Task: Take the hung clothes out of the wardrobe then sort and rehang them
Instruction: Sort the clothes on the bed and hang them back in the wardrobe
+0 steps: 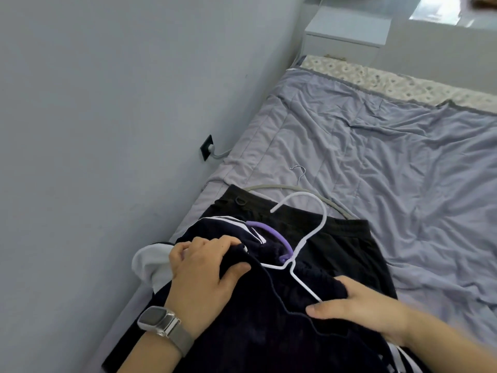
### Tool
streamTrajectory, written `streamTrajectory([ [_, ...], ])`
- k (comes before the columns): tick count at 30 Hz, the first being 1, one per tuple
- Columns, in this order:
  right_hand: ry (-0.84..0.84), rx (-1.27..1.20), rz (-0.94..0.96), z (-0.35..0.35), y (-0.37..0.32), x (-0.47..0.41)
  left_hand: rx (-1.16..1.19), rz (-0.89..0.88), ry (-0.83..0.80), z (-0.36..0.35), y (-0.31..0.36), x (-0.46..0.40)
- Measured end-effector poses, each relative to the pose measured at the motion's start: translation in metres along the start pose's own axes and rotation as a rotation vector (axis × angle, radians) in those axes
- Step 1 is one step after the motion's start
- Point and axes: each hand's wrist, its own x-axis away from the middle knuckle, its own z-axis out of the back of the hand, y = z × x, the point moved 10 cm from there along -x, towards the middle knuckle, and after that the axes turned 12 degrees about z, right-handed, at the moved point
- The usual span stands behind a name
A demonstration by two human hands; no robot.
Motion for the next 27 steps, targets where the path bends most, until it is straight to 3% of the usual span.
streamTrajectory([
  [5,0.169,-0.114,0.02,-0.063,-0.031,0.069,0.155,0.069,0.112,0.074,0.012,0.068],
  [9,0.211,-0.038,0.081,-0.122,-0.055,0.114,0.405,0.301,0.259,0.128,0.004,0.161],
  [12,0.171,0.043,0.128,-0.174,-0.074,0.157,0.691,0.543,0.245,0.149,-0.003,0.249],
  [15,0.039,0.071,0.195,-0.247,-0.098,0.205,0.932,0.682,0.231,0.175,-0.002,0.334],
  [19,-0.22,0.157,0.342,-0.362,-0.122,0.266,1.269,0.865,0.401,0.238,-0.02,0.451],
  [21,-0.395,0.177,0.347,-0.42,-0.131,0.307,1.312,0.888,0.509,0.274,-0.029,0.51],
  [23,-0.579,0.298,0.408,-0.488,-0.097,0.328,1.264,0.916,0.581,0.301,-0.036,0.568],
  [25,-0.546,0.402,0.522,-0.519,-0.069,0.334,1.232,0.994,0.661,0.314,-0.051,0.627],
  [27,-0.693,0.415,0.472,-0.571,-0.046,0.374,1.294,1.105,0.736,0.314,-0.068,0.691],
])
